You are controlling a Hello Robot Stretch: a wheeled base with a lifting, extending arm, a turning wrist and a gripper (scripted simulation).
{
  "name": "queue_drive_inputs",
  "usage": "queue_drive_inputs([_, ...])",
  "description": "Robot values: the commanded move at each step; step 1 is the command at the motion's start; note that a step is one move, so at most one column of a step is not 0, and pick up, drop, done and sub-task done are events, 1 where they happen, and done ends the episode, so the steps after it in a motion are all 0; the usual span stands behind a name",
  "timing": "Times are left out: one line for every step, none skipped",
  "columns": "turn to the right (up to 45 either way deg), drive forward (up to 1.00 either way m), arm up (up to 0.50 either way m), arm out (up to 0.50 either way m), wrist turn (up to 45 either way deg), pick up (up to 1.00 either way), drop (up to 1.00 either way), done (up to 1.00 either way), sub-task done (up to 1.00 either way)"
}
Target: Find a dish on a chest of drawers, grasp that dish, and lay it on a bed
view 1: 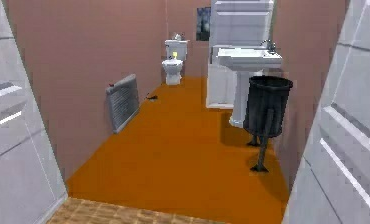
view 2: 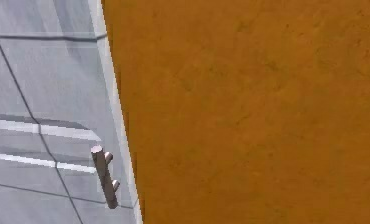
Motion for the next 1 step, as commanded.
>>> queue_drive_inputs([-3.0,0.0,0.0,0.0,0.0,0.0,0.0,0.0,0.0])
